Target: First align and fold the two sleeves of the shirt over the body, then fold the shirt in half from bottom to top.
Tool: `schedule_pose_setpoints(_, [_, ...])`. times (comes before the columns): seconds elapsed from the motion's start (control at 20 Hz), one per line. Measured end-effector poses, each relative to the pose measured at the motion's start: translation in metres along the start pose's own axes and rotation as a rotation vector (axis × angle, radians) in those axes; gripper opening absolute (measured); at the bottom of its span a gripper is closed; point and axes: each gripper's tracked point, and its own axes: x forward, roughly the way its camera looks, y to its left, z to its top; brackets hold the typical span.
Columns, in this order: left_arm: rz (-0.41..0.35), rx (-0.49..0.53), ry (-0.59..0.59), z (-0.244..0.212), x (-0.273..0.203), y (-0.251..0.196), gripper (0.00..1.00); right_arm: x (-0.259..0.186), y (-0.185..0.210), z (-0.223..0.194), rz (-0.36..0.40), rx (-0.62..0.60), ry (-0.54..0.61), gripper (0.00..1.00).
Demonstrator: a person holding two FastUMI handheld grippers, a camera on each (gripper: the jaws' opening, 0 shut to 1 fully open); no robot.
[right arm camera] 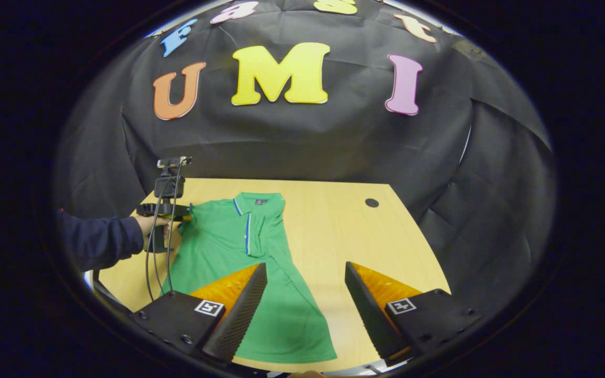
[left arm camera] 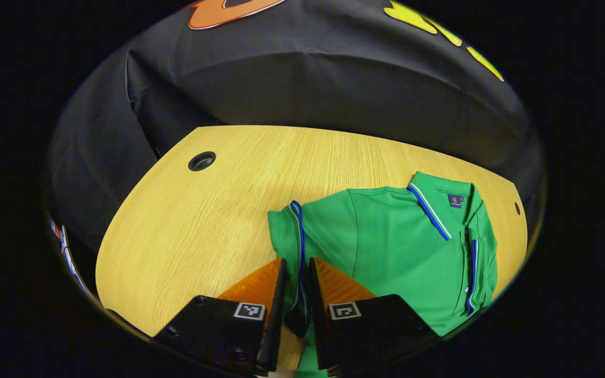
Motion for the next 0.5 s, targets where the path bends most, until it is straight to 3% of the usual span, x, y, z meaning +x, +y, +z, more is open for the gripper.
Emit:
schedule_pose_setpoints(0.15, [0.009,0.013,0.007,0.000,0.000,0.006,0.08,0.001,0.003,0.000,0.005,-0.005,0.005,0.96])
schedule_pose_setpoints(0.2, [0.008,0.012,0.010,-0.001,0.000,0.005,0.07,0.001,0.004,0.001,0.006,-0.007,0.005,0.93])
schedule_pose_setpoints(0.5, [0.007,0.003,-0.019,0.013,-0.014,0.008,0.04,0.000,0.007,0.000,0.023,-0.011,0.006,0.96])
